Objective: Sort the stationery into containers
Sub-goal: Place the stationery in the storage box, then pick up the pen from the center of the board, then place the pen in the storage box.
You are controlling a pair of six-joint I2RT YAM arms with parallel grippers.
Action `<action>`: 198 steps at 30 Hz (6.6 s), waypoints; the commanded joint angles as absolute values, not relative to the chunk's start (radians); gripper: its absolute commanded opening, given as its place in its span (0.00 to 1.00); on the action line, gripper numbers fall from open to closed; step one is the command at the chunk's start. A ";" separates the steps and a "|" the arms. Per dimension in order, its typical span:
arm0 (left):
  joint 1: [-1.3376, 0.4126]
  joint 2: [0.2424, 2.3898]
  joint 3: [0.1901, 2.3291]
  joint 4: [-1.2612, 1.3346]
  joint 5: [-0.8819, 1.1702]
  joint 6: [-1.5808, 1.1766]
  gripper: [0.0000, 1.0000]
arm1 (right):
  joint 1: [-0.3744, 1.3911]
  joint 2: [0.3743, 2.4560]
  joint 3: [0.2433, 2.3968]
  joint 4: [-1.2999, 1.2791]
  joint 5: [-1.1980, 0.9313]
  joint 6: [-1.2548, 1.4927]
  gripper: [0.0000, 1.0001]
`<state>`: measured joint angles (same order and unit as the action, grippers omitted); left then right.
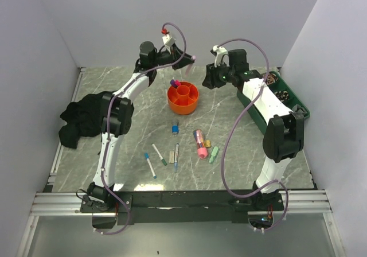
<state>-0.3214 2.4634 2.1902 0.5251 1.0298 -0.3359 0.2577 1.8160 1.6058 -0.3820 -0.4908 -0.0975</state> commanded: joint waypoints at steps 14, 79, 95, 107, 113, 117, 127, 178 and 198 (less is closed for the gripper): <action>-0.319 2.408 1.968 0.762 1.022 -0.477 0.02 | 0.212 1.772 1.592 -0.382 -0.485 -0.109 0.50; 0.308 0.933 1.060 -0.804 0.212 -0.040 0.99 | 0.974 1.810 1.488 -0.500 -0.316 0.067 0.59; 0.371 0.862 1.089 -0.684 0.167 -0.153 0.99 | 1.077 2.120 1.672 -0.540 -0.112 0.414 0.54; 0.382 0.859 1.129 -0.689 0.193 -0.175 0.99 | 1.100 2.204 1.704 -0.561 -0.097 0.439 0.50; 0.383 0.853 1.131 -0.692 0.195 -0.163 1.00 | 1.106 2.230 1.710 -0.574 -0.074 0.454 0.47; 0.382 0.859 1.137 -0.689 0.198 -0.163 1.00 | 1.117 2.255 1.723 -0.594 -0.014 0.453 0.38; 0.387 0.917 1.186 -0.661 0.199 -0.161 0.99 | 1.172 2.341 1.825 -0.653 0.080 0.374 0.00; 0.006 1.631 1.511 -0.476 0.526 0.069 1.00 | 0.454 1.919 1.459 0.518 0.011 -0.002 0.00; 0.006 1.681 1.529 -0.538 0.474 0.121 0.99 | 0.449 2.043 1.454 0.571 -0.041 0.064 0.00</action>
<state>0.0093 1.6810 1.4891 -0.5251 0.4904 0.0910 0.4576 2.0281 1.4406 0.5121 -0.0254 0.0441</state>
